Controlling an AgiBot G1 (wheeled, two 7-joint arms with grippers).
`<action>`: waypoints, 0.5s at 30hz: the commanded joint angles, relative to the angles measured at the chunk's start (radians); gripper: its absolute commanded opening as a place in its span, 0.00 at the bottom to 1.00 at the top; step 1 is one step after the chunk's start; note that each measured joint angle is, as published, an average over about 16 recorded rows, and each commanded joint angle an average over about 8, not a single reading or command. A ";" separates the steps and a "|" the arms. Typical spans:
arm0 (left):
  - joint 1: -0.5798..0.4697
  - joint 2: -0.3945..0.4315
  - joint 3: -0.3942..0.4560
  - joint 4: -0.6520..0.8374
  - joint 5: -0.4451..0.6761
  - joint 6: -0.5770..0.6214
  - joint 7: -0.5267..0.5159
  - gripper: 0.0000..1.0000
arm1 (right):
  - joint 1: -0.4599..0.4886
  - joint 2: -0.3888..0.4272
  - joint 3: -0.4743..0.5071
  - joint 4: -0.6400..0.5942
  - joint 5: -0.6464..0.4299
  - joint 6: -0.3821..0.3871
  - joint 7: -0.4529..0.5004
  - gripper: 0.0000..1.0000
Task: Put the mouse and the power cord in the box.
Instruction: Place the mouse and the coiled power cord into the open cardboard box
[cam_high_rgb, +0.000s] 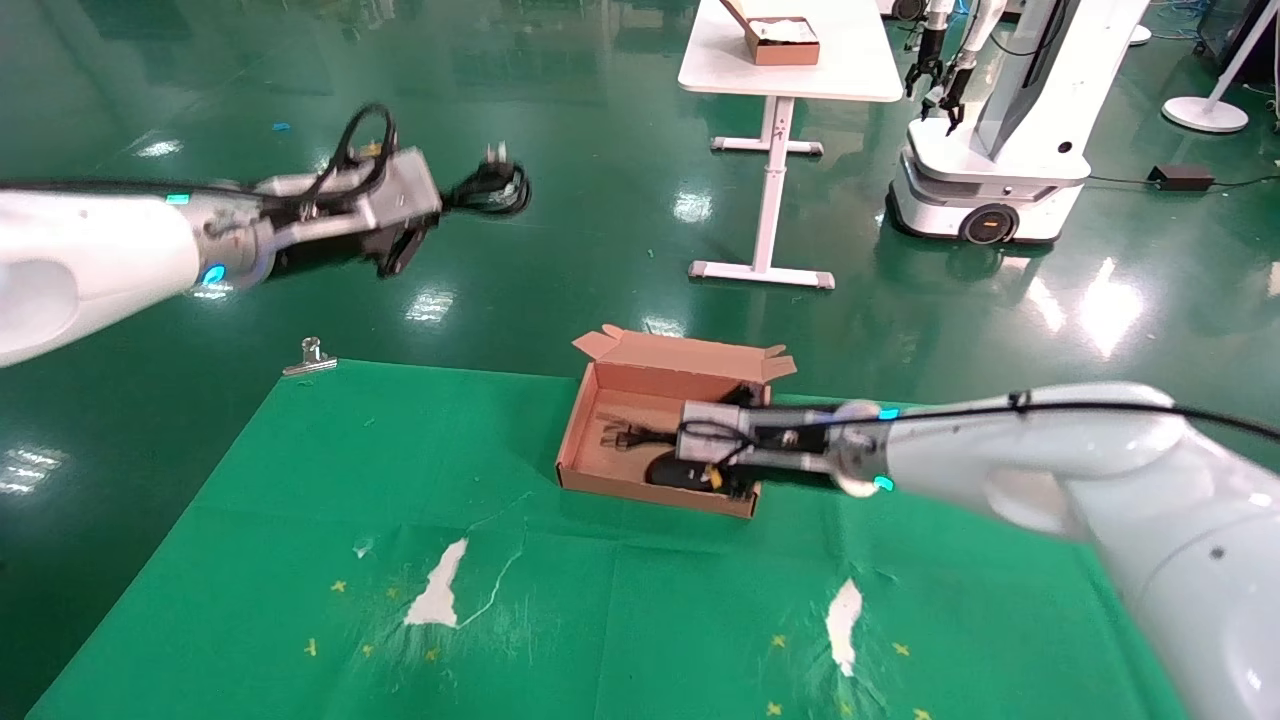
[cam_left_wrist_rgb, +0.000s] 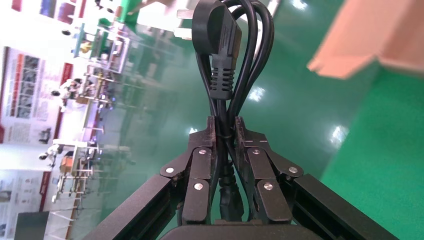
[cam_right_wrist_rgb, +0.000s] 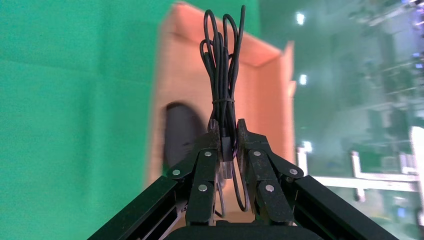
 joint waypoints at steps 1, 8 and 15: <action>0.012 -0.005 0.006 0.001 0.008 0.010 0.009 0.00 | -0.030 0.001 -0.007 0.019 0.003 0.002 0.017 0.56; 0.029 -0.013 0.017 0.005 0.025 0.027 0.017 0.00 | -0.040 0.005 -0.015 0.034 0.028 0.030 0.072 1.00; 0.048 0.012 0.024 0.003 0.035 0.037 0.010 0.00 | -0.034 0.013 0.003 0.016 0.072 0.095 0.082 1.00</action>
